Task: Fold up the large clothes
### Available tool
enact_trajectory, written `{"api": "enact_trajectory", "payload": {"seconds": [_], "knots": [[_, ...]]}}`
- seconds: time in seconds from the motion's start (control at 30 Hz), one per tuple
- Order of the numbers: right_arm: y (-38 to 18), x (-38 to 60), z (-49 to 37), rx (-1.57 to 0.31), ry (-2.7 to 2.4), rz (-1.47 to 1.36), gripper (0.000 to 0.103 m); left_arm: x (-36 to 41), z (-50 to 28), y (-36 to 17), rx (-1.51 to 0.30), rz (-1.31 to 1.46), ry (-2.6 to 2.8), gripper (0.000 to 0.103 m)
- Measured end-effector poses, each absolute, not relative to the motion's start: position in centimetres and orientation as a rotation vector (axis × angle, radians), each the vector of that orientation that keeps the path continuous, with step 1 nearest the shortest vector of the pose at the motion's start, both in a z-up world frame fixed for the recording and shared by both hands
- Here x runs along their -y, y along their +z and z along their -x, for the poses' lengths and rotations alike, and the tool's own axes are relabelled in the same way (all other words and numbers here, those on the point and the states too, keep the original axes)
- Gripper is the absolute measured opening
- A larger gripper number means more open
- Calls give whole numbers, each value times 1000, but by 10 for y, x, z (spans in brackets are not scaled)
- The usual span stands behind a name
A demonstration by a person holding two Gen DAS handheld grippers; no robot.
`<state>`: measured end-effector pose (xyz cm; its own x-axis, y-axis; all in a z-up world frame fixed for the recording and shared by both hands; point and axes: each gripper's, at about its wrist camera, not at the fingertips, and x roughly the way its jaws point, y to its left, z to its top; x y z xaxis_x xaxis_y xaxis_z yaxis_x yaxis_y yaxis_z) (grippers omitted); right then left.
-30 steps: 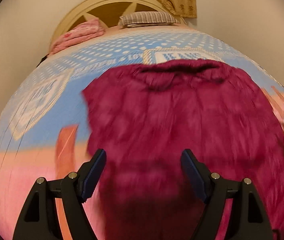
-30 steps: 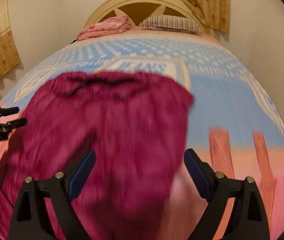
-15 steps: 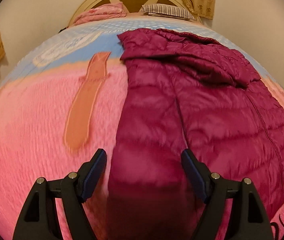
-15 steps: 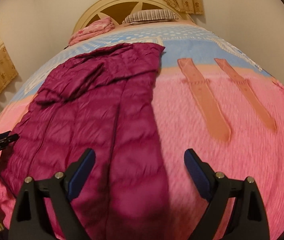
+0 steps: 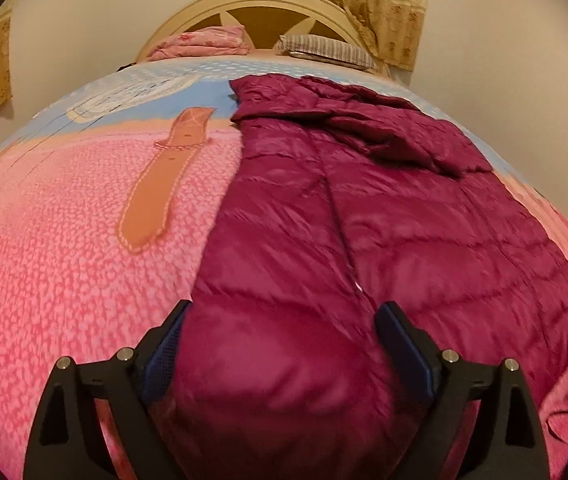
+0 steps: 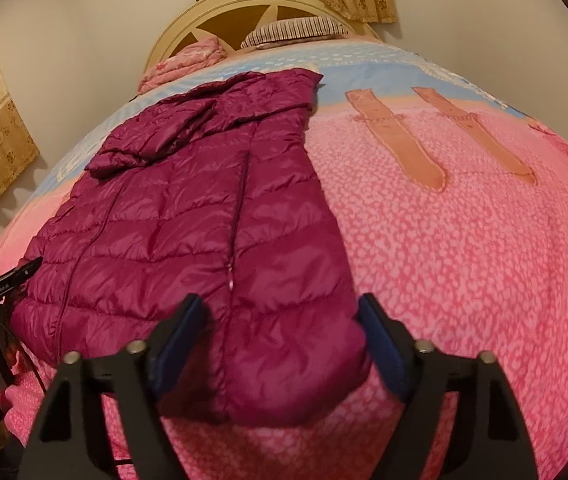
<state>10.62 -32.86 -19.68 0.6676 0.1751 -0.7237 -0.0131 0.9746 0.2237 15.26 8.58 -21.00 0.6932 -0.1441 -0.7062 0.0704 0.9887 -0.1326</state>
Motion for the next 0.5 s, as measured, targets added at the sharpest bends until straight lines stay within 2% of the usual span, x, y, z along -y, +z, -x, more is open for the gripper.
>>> {"api": "enact_trajectory", "payload": {"seconds": [0.27,0.33,0.37,0.4,0.47,0.5], "knots": [[-198,327,-97,-829,121,-235,46,-86,-126,-211,-796,98,-174,91],[-199,327,-95,-826,128,-254,38,-89,-123,-208,-792,118,-186,75],[-199,326,-94,-827,138,-259,31,-89,-122,-208,-798,113,-190,50],[-199,324,-94,-828,148,-263,28,-89,-120,-207,-796,102,-183,37],[-198,322,-93,-826,164,-274,20,-92,-114,-200,-773,95,-191,18],[-198,321,-92,-823,169,-278,19,-94,-112,-197,-768,100,-201,13]]}}
